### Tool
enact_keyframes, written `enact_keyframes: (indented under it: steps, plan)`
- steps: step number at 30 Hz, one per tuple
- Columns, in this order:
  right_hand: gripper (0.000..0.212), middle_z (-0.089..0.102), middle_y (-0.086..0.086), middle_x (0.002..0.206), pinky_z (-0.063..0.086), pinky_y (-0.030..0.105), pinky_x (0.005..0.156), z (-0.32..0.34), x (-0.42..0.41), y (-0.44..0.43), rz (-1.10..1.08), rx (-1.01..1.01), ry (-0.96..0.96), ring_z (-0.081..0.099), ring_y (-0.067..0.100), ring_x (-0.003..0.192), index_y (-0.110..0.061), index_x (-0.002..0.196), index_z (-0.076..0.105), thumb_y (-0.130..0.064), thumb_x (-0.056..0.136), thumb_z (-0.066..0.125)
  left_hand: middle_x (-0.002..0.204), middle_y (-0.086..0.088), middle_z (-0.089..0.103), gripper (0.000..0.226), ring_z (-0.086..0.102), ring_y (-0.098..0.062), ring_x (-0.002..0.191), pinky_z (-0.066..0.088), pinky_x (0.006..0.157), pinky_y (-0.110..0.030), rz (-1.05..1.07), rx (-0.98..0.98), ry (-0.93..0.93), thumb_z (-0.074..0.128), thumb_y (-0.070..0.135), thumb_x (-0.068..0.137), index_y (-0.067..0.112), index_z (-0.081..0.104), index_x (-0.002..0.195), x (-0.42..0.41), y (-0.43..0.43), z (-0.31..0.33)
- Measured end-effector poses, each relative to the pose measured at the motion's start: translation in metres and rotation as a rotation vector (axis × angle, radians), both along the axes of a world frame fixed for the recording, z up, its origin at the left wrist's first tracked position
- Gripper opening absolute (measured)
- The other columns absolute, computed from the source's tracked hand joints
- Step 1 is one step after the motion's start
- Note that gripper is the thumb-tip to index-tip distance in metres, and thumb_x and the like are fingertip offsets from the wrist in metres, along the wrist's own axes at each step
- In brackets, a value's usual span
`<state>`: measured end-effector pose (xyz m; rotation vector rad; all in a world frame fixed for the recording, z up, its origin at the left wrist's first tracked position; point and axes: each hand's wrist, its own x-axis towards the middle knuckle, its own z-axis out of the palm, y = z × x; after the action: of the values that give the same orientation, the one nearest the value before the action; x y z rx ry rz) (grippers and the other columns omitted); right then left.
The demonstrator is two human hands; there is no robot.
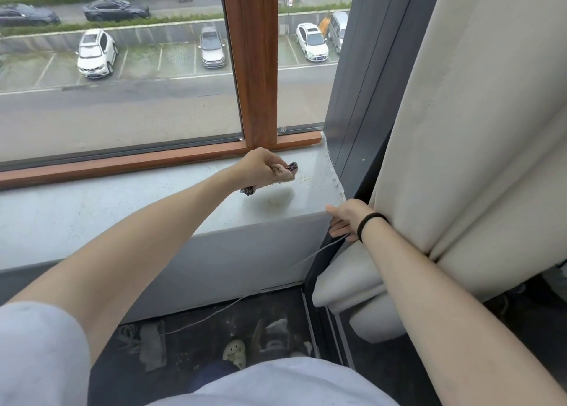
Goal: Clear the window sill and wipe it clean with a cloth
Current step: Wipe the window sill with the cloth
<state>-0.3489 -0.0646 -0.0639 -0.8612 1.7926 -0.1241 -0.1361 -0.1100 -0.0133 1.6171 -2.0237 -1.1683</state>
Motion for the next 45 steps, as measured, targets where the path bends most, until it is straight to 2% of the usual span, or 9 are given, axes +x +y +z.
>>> enact_keyframes:
  steps: [4, 8, 14, 18, 25, 32, 38, 42, 45]
  plan:
    - [0.038, 0.061, 0.019, 0.106, 0.031, 0.015, 0.024, 0.001, 0.005, -0.002, -0.093, -0.038, -0.034, 0.049, 0.019, 0.058, 0.0, 0.071, 0.046, -0.026, 0.098, 0.049, 0.067, 0.001, 0.053, 0.019, 0.044, -0.013, 0.073, 0.033, 0.057, -0.011, -0.02, -0.268, -0.068, 0.055, -0.002, 0.08, 0.004, 0.073, 0.083, -0.011, -0.023, -0.012]
    - [0.029, 0.056, 0.022, 0.126, 0.024, 0.013, 0.019, 0.004, 0.007, -0.004, -0.125, -0.027, -0.037, 0.05, 0.022, 0.061, 0.005, 0.094, 0.055, -0.023, 0.098, 0.05, 0.087, -0.006, 0.046, 0.03, 0.047, -0.023, 0.084, 0.038, 0.069, -0.028, 0.001, -0.435, -0.185, 0.053, -0.003, 0.084, 0.008, 0.072, 0.104, -0.026, -0.052, -0.022]
    - [0.037, 0.062, 0.018, 0.121, 0.041, 0.018, 0.044, 0.002, 0.007, -0.003, -0.127, -0.04, -0.014, 0.054, 0.017, 0.056, 0.005, 0.115, 0.055, -0.027, 0.098, 0.049, 0.08, 0.01, 0.044, 0.021, 0.046, -0.01, 0.076, 0.033, 0.053, -0.008, -0.054, -0.433, -0.341, 0.051, 0.01, 0.09, 0.02, 0.066, 0.102, -0.041, -0.064, -0.04]
    - [0.032, 0.066, 0.014, 0.112, 0.044, 0.036, 0.088, -0.003, 0.006, -0.005, -0.149, -0.019, -0.011, 0.057, 0.016, 0.058, -0.002, 0.095, 0.058, -0.032, 0.097, 0.05, 0.108, -0.005, 0.052, 0.037, 0.05, -0.025, 0.108, 0.04, 0.064, -0.027, -0.097, -0.41, -0.383, 0.046, 0.006, 0.09, 0.022, 0.062, 0.119, -0.036, -0.07, -0.043]
    - [0.037, 0.064, 0.01, 0.1, 0.042, 0.036, 0.093, -0.001, 0.006, -0.003, -0.158, -0.002, -0.033, 0.057, 0.014, 0.06, -0.001, 0.1, 0.059, -0.036, 0.096, 0.05, 0.11, -0.008, 0.054, 0.047, 0.051, -0.025, 0.103, 0.04, 0.078, -0.034, -0.179, -0.249, -0.264, 0.039, -0.004, 0.086, 0.016, 0.063, 0.12, -0.028, -0.061, -0.048]
    - [0.04, 0.059, 0.005, 0.079, 0.04, 0.031, 0.083, 0.002, 0.008, -0.003, -0.143, -0.023, -0.009, 0.057, 0.014, 0.058, -0.005, 0.072, 0.051, -0.037, 0.097, 0.049, 0.1, 0.005, 0.052, 0.053, 0.053, -0.021, 0.102, 0.043, 0.087, -0.032, -0.309, -0.096, -0.213, 0.039, -0.009, 0.077, 0.015, 0.067, 0.115, -0.021, -0.026, -0.055]
    - [0.036, 0.063, 0.014, 0.118, 0.039, 0.034, 0.085, 0.004, 0.008, 0.002, -0.117, -0.042, -0.012, 0.06, 0.023, 0.068, -0.002, 0.08, 0.055, -0.033, 0.097, 0.049, 0.099, 0.005, 0.056, 0.047, 0.055, -0.019, 0.096, 0.045, 0.082, -0.027, -0.392, -0.091, -0.167, 0.042, -0.007, 0.081, 0.016, 0.07, 0.112, -0.022, 0.017, -0.056]
    - [0.043, 0.061, 0.017, 0.122, 0.043, 0.037, 0.088, 0.008, 0.009, 0.005, -0.112, -0.052, -0.029, 0.063, 0.027, 0.091, 0.006, 0.118, 0.055, -0.031, 0.098, 0.048, 0.098, 0.0, 0.055, 0.046, 0.051, -0.014, 0.084, 0.04, 0.07, -0.021, -0.496, 0.052, -0.203, 0.042, -0.006, 0.078, 0.014, 0.071, 0.107, -0.022, 0.028, -0.036]
    - [0.039, 0.063, 0.016, 0.117, 0.042, 0.036, 0.083, 0.009, 0.012, 0.007, -0.113, -0.065, -0.032, 0.065, 0.028, 0.081, 0.004, 0.114, 0.057, -0.03, 0.097, 0.049, 0.102, -0.001, 0.058, 0.044, 0.051, -0.016, 0.091, 0.04, 0.074, -0.022, -0.361, 0.018, -0.143, 0.04, -0.008, 0.079, 0.011, 0.071, 0.105, -0.019, 0.024, -0.025]
